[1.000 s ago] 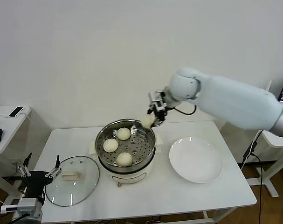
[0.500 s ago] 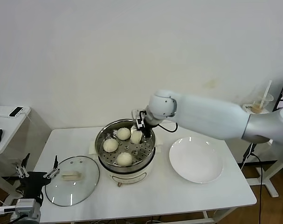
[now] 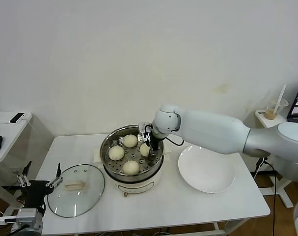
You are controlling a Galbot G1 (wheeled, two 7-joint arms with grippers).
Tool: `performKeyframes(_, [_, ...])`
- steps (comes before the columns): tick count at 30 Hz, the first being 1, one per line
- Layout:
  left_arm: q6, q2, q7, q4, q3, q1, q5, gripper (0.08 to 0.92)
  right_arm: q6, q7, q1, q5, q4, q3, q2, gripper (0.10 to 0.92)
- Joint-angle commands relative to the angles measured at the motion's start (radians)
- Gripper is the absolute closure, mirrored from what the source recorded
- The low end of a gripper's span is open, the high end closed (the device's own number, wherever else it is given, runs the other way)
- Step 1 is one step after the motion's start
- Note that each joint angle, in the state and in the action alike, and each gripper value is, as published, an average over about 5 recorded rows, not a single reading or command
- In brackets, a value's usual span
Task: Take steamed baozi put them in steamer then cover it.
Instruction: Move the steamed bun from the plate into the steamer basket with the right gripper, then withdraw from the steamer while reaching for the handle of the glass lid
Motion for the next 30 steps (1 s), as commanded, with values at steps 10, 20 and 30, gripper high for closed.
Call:
performKeyframes(10, [0.000,-0.007,0.001,-0.005,0.003,0.000,0.003,0.177,-0.011,-0.002,0.022,0.021,0.073,0.049,-0.051,0.218])
performKeyframes(20, [-0.020,-0.010,0.001,-0.002,0.007,0.000,-0.002,0.177,0.029,0.359,-0.131,0.107,0.334,0.316,-0.265,0.202])
performKeyframes(30, [-0.098,-0.015,0.004,0.014,0.024,0.001,-0.006,0.177,0.374,0.784,-0.800,-0.073,0.421,0.888,-0.294,0.203])
